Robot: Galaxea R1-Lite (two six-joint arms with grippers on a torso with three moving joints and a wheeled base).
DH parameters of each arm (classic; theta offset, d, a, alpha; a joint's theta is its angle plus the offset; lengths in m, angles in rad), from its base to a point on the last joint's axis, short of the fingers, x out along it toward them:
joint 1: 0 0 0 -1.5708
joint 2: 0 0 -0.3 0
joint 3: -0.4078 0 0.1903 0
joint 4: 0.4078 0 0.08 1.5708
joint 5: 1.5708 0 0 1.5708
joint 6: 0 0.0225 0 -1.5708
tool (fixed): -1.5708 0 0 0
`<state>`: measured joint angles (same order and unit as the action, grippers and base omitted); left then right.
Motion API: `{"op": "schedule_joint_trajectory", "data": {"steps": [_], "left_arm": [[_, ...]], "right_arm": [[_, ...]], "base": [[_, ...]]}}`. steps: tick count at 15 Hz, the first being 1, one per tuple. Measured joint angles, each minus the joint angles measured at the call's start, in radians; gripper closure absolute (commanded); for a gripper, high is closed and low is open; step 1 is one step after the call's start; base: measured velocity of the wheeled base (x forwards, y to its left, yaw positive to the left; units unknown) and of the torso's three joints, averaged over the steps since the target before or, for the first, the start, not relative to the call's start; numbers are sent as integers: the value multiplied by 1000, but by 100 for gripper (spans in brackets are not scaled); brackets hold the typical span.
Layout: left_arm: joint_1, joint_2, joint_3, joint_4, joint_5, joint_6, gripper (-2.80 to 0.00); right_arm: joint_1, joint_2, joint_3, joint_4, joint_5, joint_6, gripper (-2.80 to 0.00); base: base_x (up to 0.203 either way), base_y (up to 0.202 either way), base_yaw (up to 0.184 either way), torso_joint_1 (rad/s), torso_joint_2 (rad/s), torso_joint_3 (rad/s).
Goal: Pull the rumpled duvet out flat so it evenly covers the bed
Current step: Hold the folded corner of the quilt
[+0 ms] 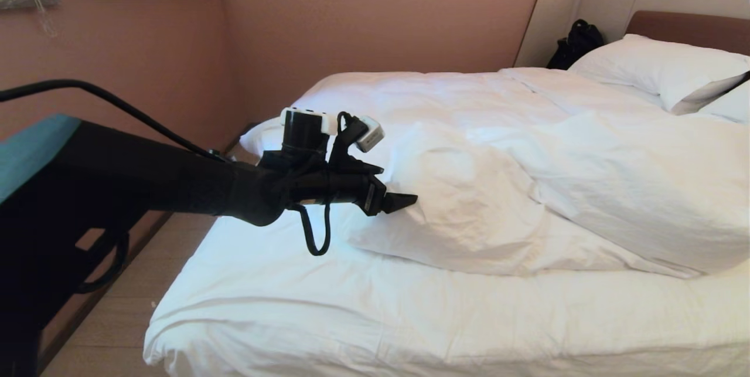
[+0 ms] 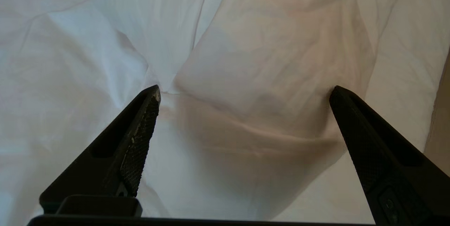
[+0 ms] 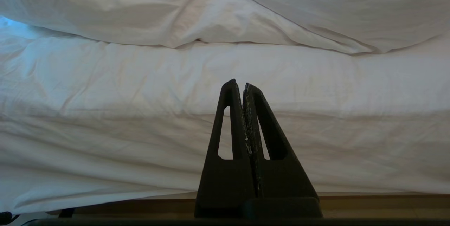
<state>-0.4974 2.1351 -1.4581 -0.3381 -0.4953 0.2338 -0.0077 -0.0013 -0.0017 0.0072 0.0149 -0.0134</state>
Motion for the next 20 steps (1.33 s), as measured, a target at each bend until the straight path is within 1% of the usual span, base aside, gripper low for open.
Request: {"op": "schedule_joint_trajectory", "data": {"steps": [6,9,10,16,20], "left_arm": [[-38,86,-93,8,5,1,-280],[-45,124,-100,3,7,1,-280],[-46,132,-97,3,9,0,0],[-50,150,-68,1,19,-8,0],[-72,108,24,0,27,-29,0]], "right_arm": [[0,0,0,0,0,0,0],[0,0,0,0,0,0,0],[0,0,0,1,0,0,0],[0,0,0,0,0,0,0],[0,0,0,0,0,0,0]], "base": [[0,0,0,0,0,0],[0,0,0,0,0,0],[0,0,0,0,0,0],[0,0,0,0,0,0],[0,0,0,0,0,0]]}}
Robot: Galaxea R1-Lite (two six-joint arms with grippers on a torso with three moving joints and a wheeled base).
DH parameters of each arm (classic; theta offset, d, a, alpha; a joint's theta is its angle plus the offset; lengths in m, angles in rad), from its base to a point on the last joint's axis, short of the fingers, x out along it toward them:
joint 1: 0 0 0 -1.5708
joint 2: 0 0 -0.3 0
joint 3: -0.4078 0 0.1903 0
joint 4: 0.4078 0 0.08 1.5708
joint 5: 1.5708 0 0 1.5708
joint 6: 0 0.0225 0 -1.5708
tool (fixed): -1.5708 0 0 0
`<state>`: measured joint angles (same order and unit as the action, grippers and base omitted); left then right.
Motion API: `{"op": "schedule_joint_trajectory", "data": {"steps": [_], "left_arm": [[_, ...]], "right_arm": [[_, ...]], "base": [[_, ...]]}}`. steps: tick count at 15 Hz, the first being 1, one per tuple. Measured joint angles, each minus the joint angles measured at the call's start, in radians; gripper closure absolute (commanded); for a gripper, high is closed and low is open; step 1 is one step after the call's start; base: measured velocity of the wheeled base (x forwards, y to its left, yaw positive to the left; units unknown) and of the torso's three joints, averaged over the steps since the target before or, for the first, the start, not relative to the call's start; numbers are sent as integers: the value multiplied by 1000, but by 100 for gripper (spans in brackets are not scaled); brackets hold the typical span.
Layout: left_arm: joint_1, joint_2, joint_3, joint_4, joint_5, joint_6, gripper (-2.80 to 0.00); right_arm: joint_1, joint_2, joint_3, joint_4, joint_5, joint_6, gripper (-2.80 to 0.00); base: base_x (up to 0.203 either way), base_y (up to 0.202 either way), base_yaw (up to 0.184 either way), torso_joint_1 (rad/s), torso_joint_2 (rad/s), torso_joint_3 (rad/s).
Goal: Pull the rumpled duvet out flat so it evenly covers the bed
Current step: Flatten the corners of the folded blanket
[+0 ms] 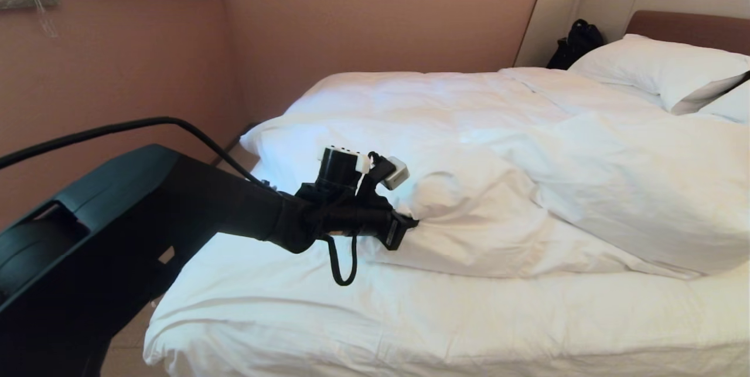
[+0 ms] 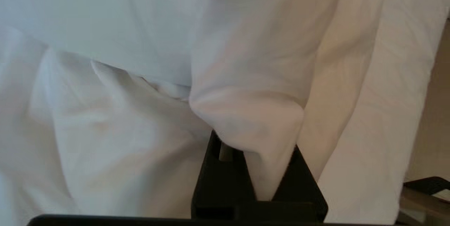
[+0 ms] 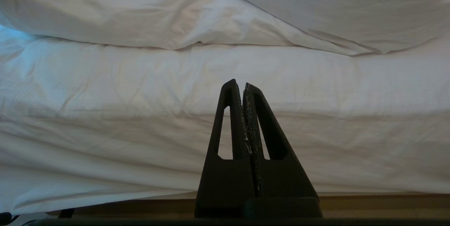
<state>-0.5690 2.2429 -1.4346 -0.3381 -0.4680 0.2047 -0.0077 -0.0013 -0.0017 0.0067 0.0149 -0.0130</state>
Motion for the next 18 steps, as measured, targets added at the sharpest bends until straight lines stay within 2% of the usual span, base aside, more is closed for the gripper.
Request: {"op": "schedule_joint_trajectory", "data": {"steps": [3,6,9,14,18], "left_arm": [[-27,-66,125,-16,11,-37,0],[-60,-143,288,-125,23,-98,0],[-106,-231,436,-223,97,-152,0],[-211,-342,601,-233,118,-284,0],[-238,-324,657,-238,109,-298,0]], "right_arm": [[0,0,0,0,0,0,0],[0,0,0,1,0,0,0],[0,0,0,1,0,0,0],[0,0,0,1,0,0,0],[0,0,0,1,0,0,0]], "base": [[0,0,0,0,0,0],[0,0,0,0,0,0],[0,0,0,0,0,0],[0,0,0,0,0,0],[0,0,0,0,0,0]]}}
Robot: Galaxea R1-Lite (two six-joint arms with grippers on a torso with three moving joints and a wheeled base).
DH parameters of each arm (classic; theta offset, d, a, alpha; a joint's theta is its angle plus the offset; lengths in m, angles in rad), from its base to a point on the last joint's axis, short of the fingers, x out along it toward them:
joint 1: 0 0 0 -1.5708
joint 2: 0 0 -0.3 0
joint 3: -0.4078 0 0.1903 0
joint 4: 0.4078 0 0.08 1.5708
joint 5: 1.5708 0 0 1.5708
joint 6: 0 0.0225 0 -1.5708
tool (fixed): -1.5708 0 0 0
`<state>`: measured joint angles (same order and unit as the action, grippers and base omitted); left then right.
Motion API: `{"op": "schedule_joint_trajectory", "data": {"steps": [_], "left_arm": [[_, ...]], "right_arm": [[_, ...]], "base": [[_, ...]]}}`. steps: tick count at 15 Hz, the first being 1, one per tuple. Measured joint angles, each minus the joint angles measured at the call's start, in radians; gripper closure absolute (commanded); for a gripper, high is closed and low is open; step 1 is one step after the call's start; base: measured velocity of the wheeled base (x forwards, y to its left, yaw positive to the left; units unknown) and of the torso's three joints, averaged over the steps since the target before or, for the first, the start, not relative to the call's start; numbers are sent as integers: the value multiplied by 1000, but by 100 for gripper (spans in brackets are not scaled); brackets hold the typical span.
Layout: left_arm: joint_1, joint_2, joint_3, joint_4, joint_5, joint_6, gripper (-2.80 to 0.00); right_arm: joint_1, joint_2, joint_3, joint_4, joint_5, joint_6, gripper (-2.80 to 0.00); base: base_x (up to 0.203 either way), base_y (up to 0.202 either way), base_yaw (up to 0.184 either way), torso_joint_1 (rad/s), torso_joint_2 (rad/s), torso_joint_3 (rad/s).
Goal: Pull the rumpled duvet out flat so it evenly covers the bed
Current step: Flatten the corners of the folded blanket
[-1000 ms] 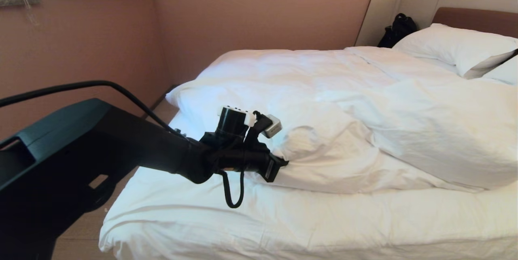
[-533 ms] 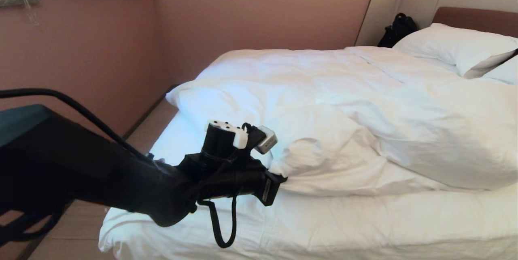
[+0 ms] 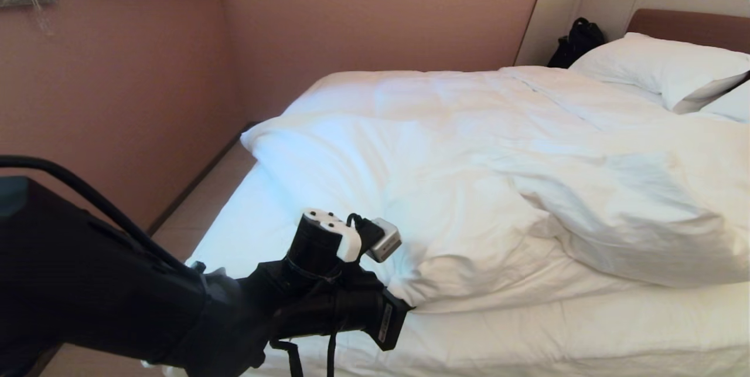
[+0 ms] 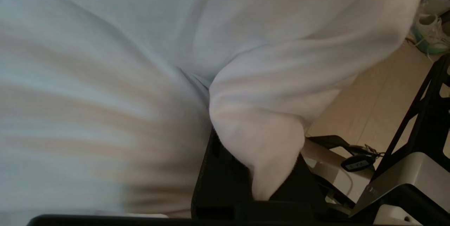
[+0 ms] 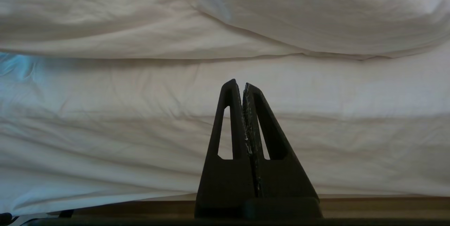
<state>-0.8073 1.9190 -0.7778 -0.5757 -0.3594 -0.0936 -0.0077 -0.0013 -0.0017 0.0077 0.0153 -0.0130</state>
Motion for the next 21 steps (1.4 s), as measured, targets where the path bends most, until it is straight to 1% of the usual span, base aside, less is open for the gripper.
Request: {"op": "schedule_joint_trajectory", "data": {"steps": [2,3,4,7,9,11,14,17,20,21], "left_arm": [[-2,18,0,-3,-3,3,0],[-4,31,1,-21,-4,5,-280],[-4,44,2,-41,-5,5,-280],[-7,97,12,-162,1,1,-280],[-4,107,9,-169,6,-3,-280],[-3,91,0,-162,10,-11,-280],[-3,8,-1,-132,14,-67,-280],[-2,-114,14,-90,17,-117,-280],[13,-263,18,-2,21,-129,-280],[32,-306,2,44,21,-130,0]], "right_arm": [[0,0,0,0,0,0,0],[0,0,0,0,0,0,0],[0,0,0,0,0,0,0],[0,0,0,0,-1,0,0],[0,0,0,0,0,0,0],[0,0,0,0,-1,0,0],[0,0,0,0,0,0,0],[0,0,0,0,0,0,0],[0,0,0,0,0,0,0],[0,0,0,0,0,0,0]], "base": [[0,0,0,0,0,0],[0,0,0,0,0,0],[0,0,0,0,0,0],[0,0,0,0,0,0],[0,0,0,0,0,0],[0,0,0,0,0,0],[0,0,0,0,0,0],[0,0,0,0,0,0],[0,0,0,0,0,0],[0,0,0,0,0,0]]}}
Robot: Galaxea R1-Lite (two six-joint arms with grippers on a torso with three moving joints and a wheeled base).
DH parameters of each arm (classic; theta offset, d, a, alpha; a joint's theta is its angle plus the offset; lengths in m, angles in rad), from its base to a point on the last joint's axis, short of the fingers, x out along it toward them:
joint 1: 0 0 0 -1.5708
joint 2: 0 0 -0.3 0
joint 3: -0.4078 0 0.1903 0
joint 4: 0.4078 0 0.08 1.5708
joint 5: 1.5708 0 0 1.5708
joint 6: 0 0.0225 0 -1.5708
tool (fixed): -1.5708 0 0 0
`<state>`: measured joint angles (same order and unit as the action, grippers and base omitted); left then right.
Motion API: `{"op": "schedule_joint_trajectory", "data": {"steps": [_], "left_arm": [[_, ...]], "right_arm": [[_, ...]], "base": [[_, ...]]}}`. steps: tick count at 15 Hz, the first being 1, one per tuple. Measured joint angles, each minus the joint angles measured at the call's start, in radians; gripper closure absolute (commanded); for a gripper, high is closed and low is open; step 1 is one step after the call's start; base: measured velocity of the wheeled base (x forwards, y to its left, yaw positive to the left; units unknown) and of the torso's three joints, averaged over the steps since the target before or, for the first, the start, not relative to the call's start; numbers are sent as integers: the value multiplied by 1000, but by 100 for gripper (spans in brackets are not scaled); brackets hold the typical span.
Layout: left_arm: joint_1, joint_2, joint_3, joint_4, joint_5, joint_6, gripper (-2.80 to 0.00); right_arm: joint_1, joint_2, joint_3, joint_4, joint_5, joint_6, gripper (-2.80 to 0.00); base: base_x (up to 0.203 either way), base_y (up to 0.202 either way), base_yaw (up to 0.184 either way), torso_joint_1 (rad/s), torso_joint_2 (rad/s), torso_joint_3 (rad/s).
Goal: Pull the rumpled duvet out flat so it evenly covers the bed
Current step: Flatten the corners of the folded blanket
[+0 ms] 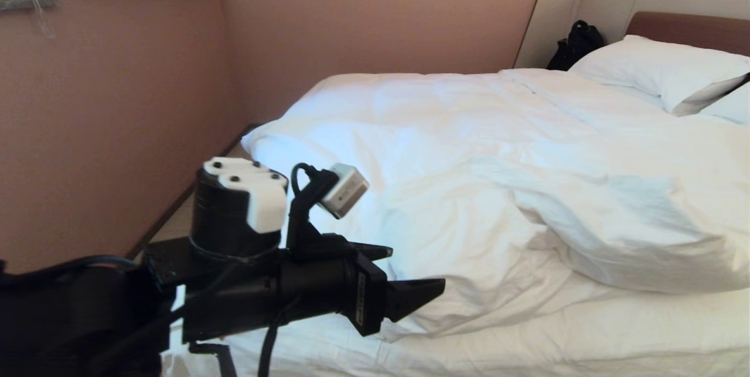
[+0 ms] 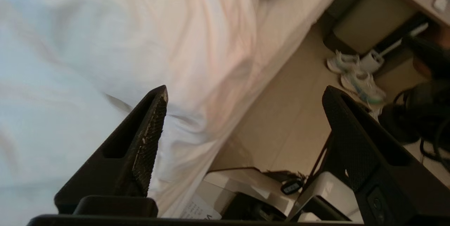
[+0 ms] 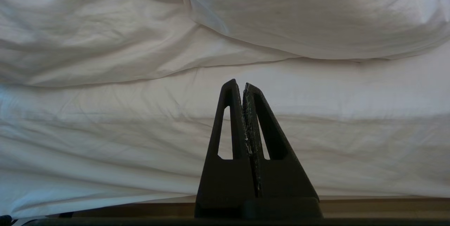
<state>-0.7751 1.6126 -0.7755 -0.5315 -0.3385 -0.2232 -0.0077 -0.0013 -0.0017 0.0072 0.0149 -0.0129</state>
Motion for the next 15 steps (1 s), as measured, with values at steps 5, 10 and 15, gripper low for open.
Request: {"op": "schedule_joint_trajectory", "data": {"steps": [5,10,15], "left_arm": [[100,-69,-122,90,-1,2,0],[206,117,-348,97,-13,-1,0],[230,298,-619,298,-9,-3,0]], "right_arm": [[0,0,0,0,0,0,0],[0,0,0,0,0,0,0],[0,0,0,0,0,0,0]], "base": [[0,0,0,0,0,0],[0,0,0,0,0,0],[0,0,0,0,0,0]]}}
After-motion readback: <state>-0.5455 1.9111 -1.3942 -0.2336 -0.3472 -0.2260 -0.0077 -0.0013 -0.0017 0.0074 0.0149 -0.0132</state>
